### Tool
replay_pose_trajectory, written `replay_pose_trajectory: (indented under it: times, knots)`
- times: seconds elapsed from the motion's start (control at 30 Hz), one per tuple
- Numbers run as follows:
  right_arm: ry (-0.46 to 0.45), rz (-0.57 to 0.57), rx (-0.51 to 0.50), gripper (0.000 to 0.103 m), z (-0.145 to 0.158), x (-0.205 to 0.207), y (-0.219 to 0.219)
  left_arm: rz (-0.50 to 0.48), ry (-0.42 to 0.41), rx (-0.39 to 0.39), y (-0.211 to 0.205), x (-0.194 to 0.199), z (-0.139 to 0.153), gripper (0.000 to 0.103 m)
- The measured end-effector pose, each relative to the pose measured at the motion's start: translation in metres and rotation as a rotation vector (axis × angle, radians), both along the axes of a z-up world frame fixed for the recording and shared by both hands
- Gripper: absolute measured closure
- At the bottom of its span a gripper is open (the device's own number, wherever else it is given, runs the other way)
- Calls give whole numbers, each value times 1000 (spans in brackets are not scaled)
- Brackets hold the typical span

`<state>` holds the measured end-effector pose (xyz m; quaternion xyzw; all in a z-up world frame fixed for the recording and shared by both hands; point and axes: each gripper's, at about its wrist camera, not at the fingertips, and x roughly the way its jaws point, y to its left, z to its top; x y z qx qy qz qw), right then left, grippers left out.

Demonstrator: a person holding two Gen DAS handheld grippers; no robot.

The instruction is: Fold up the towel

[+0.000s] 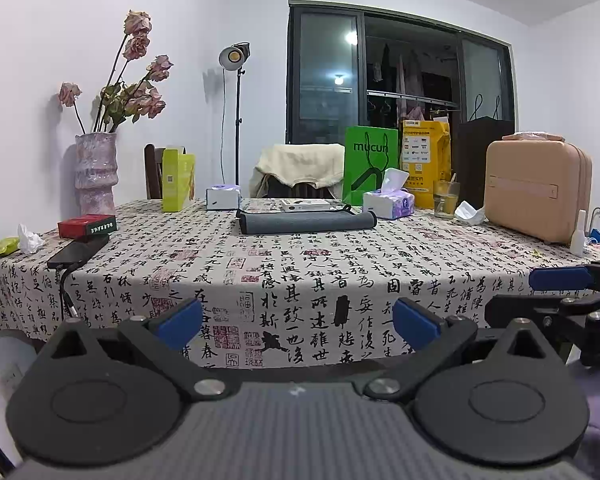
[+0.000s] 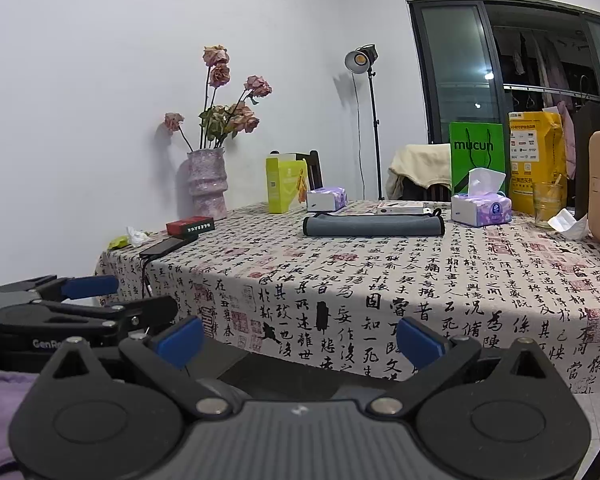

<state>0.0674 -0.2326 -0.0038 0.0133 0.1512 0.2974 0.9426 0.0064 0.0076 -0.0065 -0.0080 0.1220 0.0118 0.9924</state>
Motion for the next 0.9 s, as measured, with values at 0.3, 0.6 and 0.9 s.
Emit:
replay_pose_trajectory:
  times: [0.3,0.6,0.9]
  knots:
    - [1,-1,0,0,0,0,-1,0,0,1,0,0,0,0]
    - [4,-6,1,0,-1,0,-2,-1,0,2,0,0,0,0]
    - [6,-12,3,0,-2,1,-2,-3,1,5,0,0,1,0]
